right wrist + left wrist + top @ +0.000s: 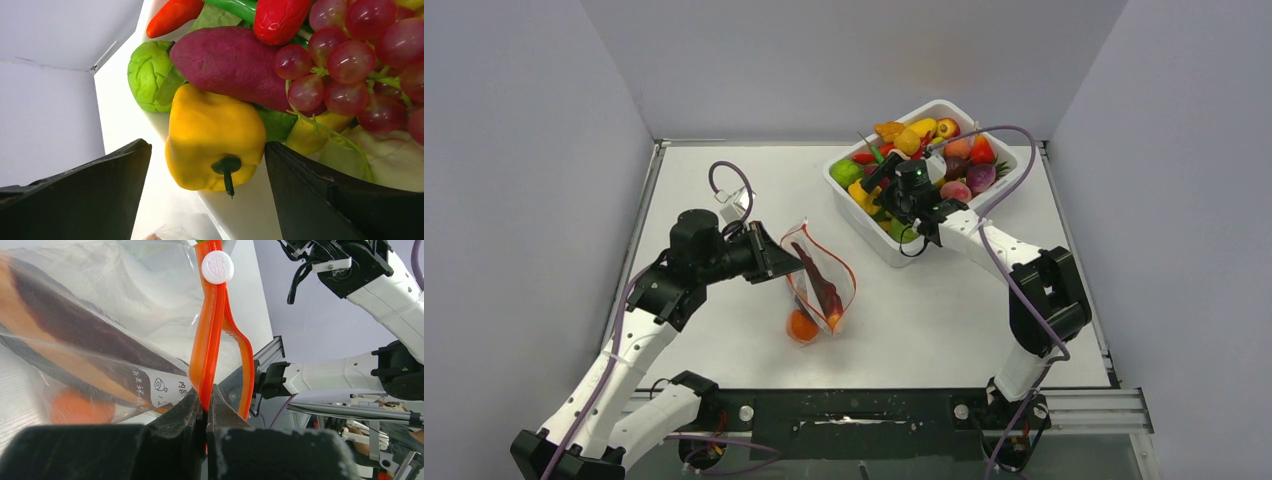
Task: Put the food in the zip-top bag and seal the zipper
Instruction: Pick up the fake vegetable from the bin.
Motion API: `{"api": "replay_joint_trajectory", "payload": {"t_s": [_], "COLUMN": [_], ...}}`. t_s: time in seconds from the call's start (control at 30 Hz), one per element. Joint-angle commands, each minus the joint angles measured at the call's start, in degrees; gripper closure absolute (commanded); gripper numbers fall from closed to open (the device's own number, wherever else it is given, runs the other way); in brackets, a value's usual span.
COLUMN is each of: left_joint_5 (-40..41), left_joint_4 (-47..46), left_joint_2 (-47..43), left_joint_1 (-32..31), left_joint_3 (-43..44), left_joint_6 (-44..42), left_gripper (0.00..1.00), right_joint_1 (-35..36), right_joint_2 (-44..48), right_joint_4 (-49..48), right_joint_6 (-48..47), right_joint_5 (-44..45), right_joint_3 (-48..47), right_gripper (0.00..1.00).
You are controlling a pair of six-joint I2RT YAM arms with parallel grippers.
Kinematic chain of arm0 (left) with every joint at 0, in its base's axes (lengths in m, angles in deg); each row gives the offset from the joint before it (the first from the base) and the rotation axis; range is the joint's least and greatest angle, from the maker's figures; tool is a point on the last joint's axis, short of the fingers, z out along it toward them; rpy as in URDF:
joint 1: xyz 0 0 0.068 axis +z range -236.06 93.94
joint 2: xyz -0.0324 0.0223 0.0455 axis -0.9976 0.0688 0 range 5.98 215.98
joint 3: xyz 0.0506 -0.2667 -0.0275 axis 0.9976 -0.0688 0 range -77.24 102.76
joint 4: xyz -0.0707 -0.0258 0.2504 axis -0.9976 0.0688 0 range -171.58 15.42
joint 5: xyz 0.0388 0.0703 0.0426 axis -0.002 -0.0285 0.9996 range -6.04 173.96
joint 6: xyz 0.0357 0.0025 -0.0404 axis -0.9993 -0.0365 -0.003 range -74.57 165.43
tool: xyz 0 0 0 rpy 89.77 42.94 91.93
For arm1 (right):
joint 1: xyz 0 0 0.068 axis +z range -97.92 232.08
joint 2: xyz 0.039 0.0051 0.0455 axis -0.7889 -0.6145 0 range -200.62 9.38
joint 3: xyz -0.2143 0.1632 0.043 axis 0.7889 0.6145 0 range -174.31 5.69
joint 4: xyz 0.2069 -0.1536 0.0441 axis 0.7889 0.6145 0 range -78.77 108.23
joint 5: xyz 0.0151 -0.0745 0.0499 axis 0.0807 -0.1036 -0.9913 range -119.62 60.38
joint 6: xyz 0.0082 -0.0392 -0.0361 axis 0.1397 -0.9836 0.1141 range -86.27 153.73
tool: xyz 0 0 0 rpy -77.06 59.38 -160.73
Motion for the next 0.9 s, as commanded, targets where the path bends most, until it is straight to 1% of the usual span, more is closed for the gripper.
{"api": "replay_joint_trajectory", "payload": {"t_s": [0.0,0.07,0.2,0.27,0.4,0.57,0.7,0.87], "left_joint_5": [-0.96,-0.93,-0.66,-0.59,-0.68,-0.65,-0.91,-0.74], "left_joint_4": [-3.58,-3.37,-2.76,-2.7,-2.62,-2.61,-2.47,-2.16], "left_joint_2": [-1.54,-1.51,-1.48,-1.5,-1.26,-1.08,-0.54,-0.16], "left_joint_1": [0.28,0.28,0.28,0.28,0.28,0.29,0.28,0.28], "left_joint_3": [0.22,0.45,1.1,1.1,1.27,1.37,1.77,2.33], "left_joint_6": [0.47,0.48,0.21,0.2,0.2,0.12,-0.01,-0.32], "left_gripper": [1.0,1.0,1.0,1.0,1.0,1.0,1.0,1.0], "right_joint_1": [0.38,0.61,1.0,1.04,1.3,1.35,1.37,1.36], "right_joint_2": [-2.47,-3.01,-3.51,-3.73,-3.41,-1.67,0.32,2.4], "right_joint_4": [-1.21,-0.94,1.38,0.58,-1.12,-4.46,-8.17,-9.03], "right_joint_6": [0.89,0.86,1.67,0.61,-1.95,-3.16,-3.27,-4.37], "right_joint_5": [-0.43,-0.39,1.67,1.58,0.83,0.75,0.22,0.36], "right_joint_3": [-2.88,-2.93,-3.62,-3.6,-3.51,-0.88,1.48,2.56], "right_gripper": [0.15,0.16,0.14,0.15,0.24,0.36,0.44,0.52]}}
